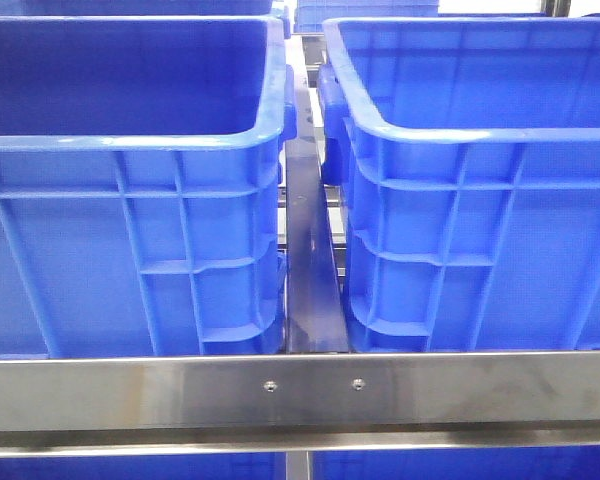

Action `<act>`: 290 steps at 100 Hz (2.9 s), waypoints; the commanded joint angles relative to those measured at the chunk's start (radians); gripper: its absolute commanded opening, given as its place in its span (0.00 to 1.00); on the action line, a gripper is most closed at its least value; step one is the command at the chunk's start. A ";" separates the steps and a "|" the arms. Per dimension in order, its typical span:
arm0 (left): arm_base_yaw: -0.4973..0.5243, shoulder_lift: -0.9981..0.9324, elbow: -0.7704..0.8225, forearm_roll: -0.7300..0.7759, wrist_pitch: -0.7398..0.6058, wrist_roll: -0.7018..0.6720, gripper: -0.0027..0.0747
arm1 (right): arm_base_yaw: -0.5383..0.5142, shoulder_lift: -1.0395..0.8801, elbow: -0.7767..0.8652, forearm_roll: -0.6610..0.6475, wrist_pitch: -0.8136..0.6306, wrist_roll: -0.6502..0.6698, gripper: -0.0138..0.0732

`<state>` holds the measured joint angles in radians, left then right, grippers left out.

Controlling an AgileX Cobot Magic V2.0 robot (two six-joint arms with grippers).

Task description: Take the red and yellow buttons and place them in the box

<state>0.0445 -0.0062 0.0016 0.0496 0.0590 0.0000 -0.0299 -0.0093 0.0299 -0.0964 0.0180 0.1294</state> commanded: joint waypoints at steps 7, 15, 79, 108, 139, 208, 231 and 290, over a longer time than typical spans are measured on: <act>0.002 -0.030 0.050 -0.008 -0.081 -0.005 0.01 | -0.005 0.016 -0.018 -0.005 -0.076 0.000 0.08; 0.002 -0.030 0.050 -0.008 -0.083 -0.005 0.01 | -0.005 0.016 -0.018 -0.005 -0.076 0.000 0.08; 0.002 0.165 -0.376 -0.008 0.235 -0.005 0.01 | -0.005 0.016 -0.018 -0.005 -0.076 0.000 0.08; 0.002 0.537 -0.655 -0.009 0.445 0.000 0.10 | -0.005 0.016 -0.018 -0.005 -0.076 0.000 0.08; -0.088 0.886 -0.858 -0.009 0.442 0.000 0.67 | -0.005 0.016 -0.018 -0.005 -0.076 0.000 0.08; -0.190 1.574 -1.318 -0.068 0.825 0.017 0.67 | -0.005 0.016 -0.018 -0.005 -0.076 0.000 0.08; -0.190 1.690 -1.401 -0.068 0.841 0.013 0.67 | -0.005 0.016 -0.018 -0.005 -0.076 0.000 0.08; -0.188 1.759 -1.419 -0.065 0.838 0.013 0.41 | -0.005 0.016 -0.018 -0.005 -0.076 0.000 0.08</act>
<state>-0.1384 1.7926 -1.3860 -0.0069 0.9174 0.0206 -0.0299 -0.0093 0.0299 -0.0964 0.0180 0.1311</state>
